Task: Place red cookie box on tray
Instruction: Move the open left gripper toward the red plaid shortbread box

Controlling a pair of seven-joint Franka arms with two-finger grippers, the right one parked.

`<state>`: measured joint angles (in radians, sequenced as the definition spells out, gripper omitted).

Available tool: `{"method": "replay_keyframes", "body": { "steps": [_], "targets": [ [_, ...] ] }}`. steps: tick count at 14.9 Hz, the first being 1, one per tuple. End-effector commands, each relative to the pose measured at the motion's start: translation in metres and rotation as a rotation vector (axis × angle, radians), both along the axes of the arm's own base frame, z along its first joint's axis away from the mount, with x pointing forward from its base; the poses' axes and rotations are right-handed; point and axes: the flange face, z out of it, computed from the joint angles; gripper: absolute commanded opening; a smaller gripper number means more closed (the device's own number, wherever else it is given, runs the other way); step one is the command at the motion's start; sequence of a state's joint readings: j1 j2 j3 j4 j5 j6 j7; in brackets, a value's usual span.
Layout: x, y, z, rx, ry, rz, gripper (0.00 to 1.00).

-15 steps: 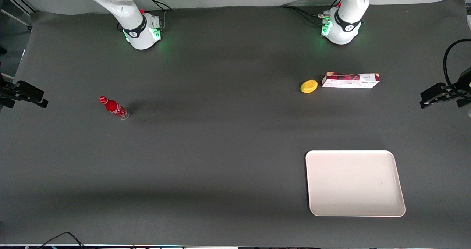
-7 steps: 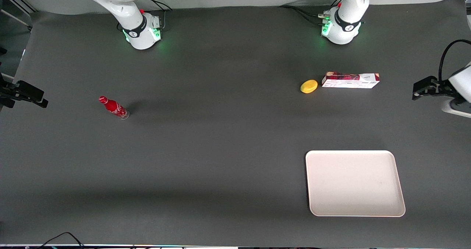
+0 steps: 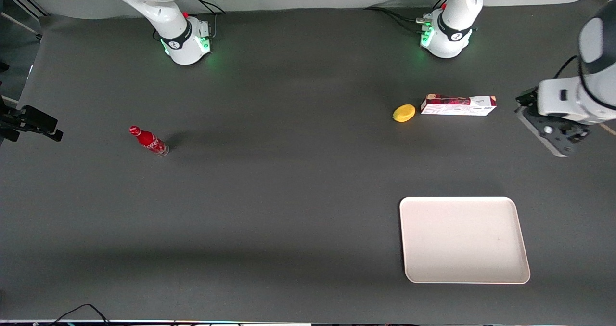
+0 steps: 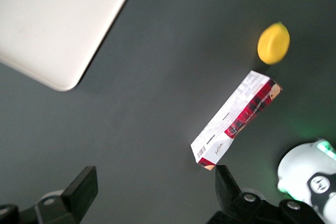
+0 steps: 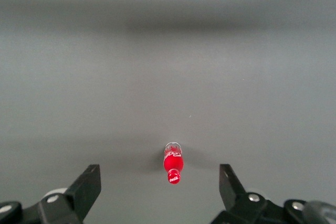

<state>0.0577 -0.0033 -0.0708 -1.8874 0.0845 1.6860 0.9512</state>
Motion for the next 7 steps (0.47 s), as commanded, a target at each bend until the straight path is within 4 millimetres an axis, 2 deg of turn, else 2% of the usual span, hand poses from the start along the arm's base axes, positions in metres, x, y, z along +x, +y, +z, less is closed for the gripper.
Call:
{"method": "replay_keyframes", "body": {
  "steps": [1, 3, 7],
  "targets": [
    [-0.061, -0.015, -0.060, -0.024, -0.002, -0.260, 1.00],
    [-0.095, -0.015, -0.101, -0.030, -0.026, -0.281, 1.00],
    [-0.131, -0.016, -0.161, -0.137, 0.029, -0.381, 1.00]
  ]
}}
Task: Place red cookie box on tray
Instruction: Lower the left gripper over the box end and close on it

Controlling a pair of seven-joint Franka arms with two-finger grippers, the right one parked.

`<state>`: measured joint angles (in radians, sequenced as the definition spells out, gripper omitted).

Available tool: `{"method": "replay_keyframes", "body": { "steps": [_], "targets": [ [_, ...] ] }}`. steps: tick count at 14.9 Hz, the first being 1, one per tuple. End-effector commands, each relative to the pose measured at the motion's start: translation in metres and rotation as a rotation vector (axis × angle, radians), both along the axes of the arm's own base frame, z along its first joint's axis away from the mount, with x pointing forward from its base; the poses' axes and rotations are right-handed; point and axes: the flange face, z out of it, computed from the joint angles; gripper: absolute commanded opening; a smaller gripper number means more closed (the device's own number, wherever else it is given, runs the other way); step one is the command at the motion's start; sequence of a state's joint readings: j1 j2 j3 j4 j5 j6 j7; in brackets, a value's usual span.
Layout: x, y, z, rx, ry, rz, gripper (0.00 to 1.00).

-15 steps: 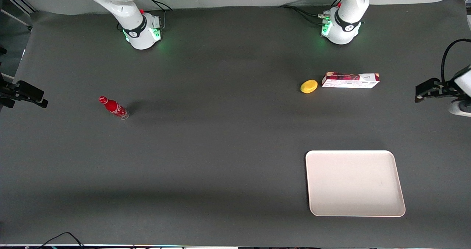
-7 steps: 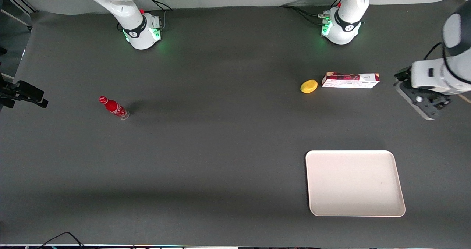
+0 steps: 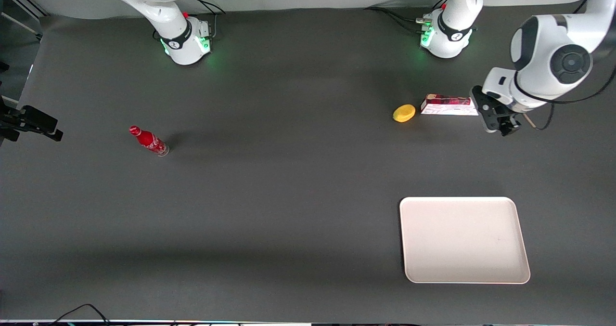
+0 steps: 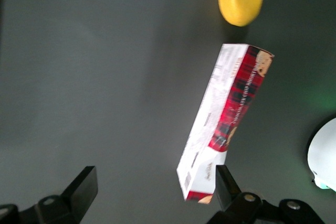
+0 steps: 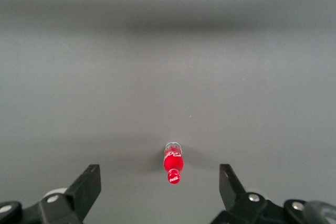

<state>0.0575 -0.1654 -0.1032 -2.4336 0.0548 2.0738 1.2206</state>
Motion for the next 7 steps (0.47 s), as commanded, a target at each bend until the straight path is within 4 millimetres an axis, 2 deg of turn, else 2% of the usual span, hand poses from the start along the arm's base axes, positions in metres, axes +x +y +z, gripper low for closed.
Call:
{"method": "replay_keyframes", "body": {
  "steps": [1, 7],
  "targets": [
    [-0.044, 0.002, -0.035, -0.084, 0.038, -0.089, 1.00],
    [-0.073, 0.004, -0.077, -0.138, 0.043, -0.226, 1.00]
  ]
}}
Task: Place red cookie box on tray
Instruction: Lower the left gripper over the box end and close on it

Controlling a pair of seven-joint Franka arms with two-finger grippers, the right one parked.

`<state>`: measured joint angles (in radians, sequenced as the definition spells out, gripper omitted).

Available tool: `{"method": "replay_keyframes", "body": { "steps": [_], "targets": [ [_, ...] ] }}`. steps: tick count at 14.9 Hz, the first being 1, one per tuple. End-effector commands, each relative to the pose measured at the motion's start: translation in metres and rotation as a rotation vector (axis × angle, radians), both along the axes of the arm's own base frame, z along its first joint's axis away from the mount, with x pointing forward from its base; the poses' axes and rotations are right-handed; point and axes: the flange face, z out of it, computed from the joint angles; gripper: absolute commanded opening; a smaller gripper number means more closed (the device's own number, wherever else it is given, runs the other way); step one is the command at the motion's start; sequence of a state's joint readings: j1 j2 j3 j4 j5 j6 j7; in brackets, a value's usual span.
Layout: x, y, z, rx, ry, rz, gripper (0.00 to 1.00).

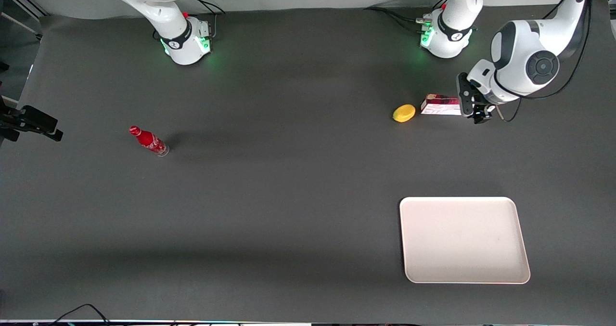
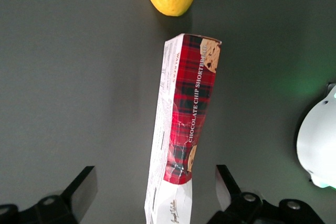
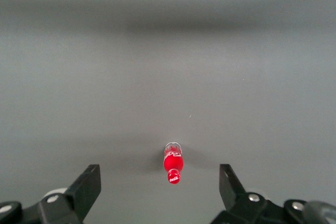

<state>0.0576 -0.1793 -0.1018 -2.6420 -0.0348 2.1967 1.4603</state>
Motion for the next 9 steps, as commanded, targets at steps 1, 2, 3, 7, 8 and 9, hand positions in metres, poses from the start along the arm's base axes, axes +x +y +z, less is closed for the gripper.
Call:
{"method": "replay_keyframes", "body": {
  "steps": [1, 2, 3, 7, 8, 9],
  "targets": [
    [-0.021, 0.005, -0.015, -0.036, -0.034, -0.054, 1.00],
    [-0.027, 0.006, -0.020, -0.040, -0.022, -0.058, 1.00],
    [-0.030, 0.008, -0.024, -0.043, -0.022, -0.062, 1.00],
    [-0.035, 0.012, -0.048, -0.064, -0.039, -0.078, 1.00],
    [-0.033, 0.012, -0.051, -0.063, -0.047, -0.080, 1.00],
    [-0.032, 0.011, -0.052, -0.063, -0.056, -0.080, 1.00]
  ]
}}
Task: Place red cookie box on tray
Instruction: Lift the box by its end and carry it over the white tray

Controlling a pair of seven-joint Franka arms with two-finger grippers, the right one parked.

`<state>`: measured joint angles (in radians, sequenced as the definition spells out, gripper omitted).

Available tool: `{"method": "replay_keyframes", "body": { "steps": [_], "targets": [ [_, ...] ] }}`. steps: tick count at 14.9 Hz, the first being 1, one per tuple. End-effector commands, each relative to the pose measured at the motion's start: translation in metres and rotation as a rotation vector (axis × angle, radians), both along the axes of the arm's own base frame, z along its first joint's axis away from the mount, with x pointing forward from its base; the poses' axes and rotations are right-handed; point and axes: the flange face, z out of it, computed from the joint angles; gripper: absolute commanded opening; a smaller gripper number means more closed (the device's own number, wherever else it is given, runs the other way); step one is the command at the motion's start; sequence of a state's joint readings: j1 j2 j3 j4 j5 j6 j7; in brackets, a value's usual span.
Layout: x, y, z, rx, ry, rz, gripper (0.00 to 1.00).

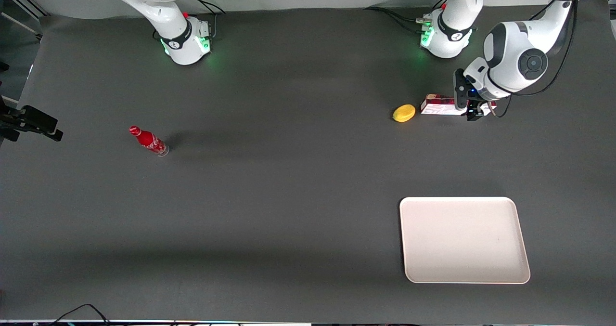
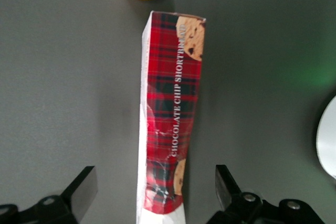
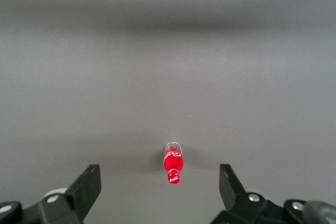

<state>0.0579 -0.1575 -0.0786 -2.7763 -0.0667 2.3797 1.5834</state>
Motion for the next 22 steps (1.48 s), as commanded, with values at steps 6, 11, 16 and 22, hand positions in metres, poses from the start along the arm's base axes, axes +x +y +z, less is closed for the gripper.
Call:
{"method": "replay_keyframes", "body": {
  "steps": [6, 11, 16, 22],
  "targets": [
    [-0.003, 0.007, -0.032, -0.017, -0.034, -0.003, 0.72],
    [-0.003, 0.007, -0.034, -0.018, -0.029, 0.021, 0.00],
    [-0.001, 0.006, -0.032, -0.055, 0.015, 0.134, 0.00],
    [0.055, 0.011, 0.045, -0.048, -0.003, 0.337, 0.00]
  ]
}}
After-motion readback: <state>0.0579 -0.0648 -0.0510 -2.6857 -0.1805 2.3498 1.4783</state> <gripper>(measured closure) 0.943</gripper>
